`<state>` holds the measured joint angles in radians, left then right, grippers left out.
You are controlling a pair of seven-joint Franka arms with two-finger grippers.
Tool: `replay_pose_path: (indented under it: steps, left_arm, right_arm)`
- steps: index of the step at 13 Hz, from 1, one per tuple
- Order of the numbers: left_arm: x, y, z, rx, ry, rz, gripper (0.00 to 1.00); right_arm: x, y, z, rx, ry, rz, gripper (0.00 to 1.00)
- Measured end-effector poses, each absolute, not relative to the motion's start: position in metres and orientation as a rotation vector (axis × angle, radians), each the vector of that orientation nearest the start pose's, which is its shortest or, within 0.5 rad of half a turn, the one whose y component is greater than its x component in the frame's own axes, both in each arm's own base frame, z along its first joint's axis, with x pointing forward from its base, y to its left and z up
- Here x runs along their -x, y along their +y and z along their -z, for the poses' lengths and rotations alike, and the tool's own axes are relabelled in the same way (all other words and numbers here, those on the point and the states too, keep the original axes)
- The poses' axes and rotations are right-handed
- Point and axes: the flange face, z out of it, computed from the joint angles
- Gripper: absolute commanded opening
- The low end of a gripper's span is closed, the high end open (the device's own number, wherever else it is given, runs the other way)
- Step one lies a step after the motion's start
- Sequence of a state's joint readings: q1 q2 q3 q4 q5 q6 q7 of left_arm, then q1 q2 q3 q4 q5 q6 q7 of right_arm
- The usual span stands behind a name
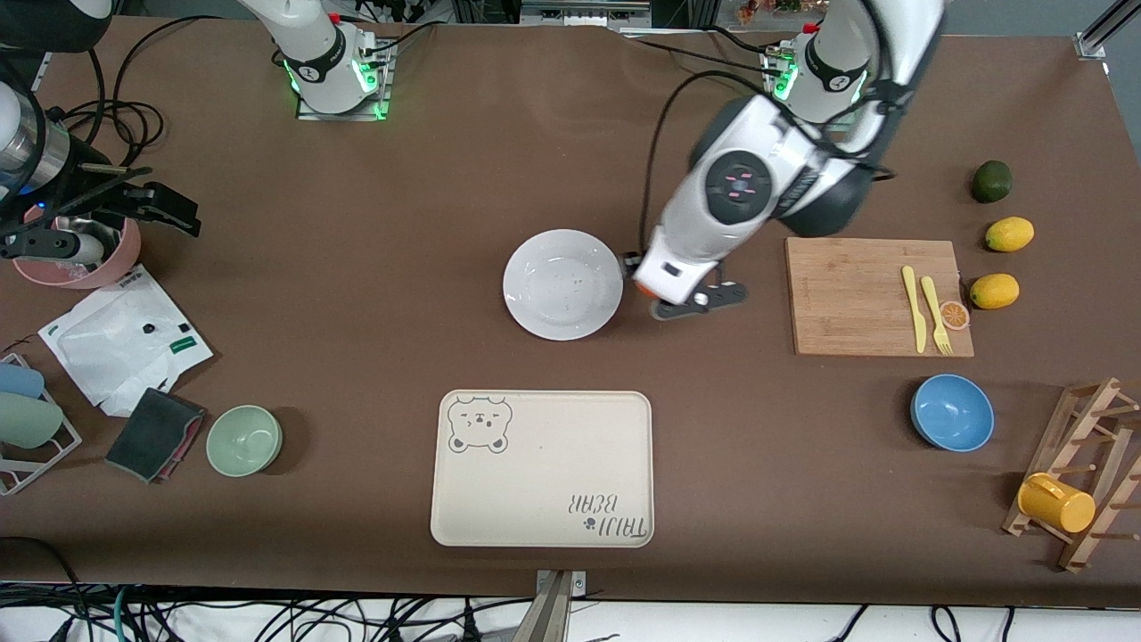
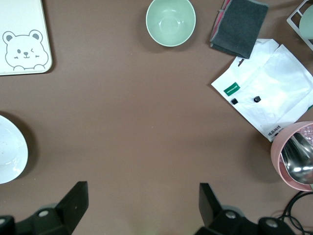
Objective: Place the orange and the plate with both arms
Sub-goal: 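Carry the orange with the left gripper onto the white plate, then release the orange and raise the left gripper while the right gripper approaches the plate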
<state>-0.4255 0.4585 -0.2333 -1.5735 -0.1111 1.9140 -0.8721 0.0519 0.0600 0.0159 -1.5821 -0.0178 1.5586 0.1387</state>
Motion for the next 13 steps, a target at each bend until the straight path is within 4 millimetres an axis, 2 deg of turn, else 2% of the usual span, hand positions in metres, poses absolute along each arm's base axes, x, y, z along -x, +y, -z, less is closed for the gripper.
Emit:
replay_pose_path:
  steps: [3,5,6,8,10,11,13]
  left_arm:
    - [-0.51,-0.477,-0.332,3.161,-0.511,-0.365,0.13]
    - [-0.496,-0.511,-0.292,3.178,-0.555,-0.349,0.13]
    - [-0.491,-0.521,-0.272,3.178,-0.574,-0.343,0.13]
    - [-0.486,-0.528,-0.24,3.154,-0.576,-0.323,0.17]
    - [-0.486,-0.527,-0.222,3.137,-0.584,-0.318,0.2]
    - [-0.486,-0.529,-0.216,3.146,-0.602,-0.308,0.32]
    - [-0.483,-0.534,-0.208,3.151,-0.619,-0.299,1.0]
  right_arm:
    - [-0.568,0.036,-0.584,3.162,0.111,-0.13,1.0]
    - [-0.568,0.036,-0.584,3.162,0.111,-0.132,1.0]
    - [-0.568,0.036,-0.584,3.162,0.111,-0.132,1.0]
    - [-0.568,0.036,-0.583,3.162,0.111,-0.132,1.0]
    - [-0.568,0.036,-0.583,3.162,0.111,-0.133,1.0]
    - [-0.568,0.036,-0.583,3.162,0.111,-0.134,1.0]
    - [-0.569,0.036,-0.582,3.163,0.111,-0.137,1.0]
